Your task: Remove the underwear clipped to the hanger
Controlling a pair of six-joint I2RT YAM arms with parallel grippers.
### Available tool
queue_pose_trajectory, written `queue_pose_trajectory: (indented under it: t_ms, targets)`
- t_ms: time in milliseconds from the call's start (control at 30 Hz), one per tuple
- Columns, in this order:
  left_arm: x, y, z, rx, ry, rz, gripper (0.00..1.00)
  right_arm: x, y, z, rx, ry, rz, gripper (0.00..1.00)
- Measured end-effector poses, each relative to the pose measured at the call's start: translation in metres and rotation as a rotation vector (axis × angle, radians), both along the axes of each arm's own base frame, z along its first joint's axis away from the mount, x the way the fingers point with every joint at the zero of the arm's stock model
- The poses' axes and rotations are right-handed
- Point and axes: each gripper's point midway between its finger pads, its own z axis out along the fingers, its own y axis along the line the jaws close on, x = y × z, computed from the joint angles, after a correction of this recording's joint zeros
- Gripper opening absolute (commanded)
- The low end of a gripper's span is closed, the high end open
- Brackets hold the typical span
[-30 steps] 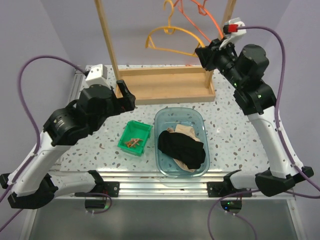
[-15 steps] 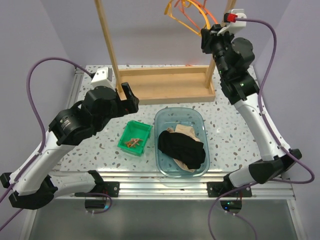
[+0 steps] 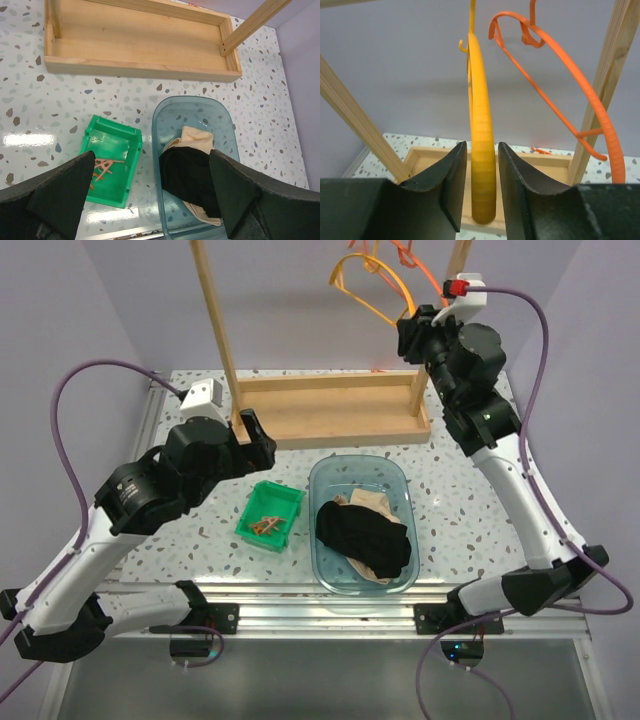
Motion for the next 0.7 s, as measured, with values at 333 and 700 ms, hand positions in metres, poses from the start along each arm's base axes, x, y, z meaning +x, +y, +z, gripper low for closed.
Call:
queue_pose_trajectory:
  t_ms: [333, 700]
  targets:
    - [0.001, -0.003, 0.007, -0.019, -0.025, -0.013, 1.00, -0.080, -0.023, -0.021, -0.012, 0.117, 0.063, 0.98]
    - [0.014, -0.022, 0.006, 0.011, -0.044, -0.063, 1.00, -0.139, -0.057, -0.093, 0.001, 0.293, 0.001, 0.98]
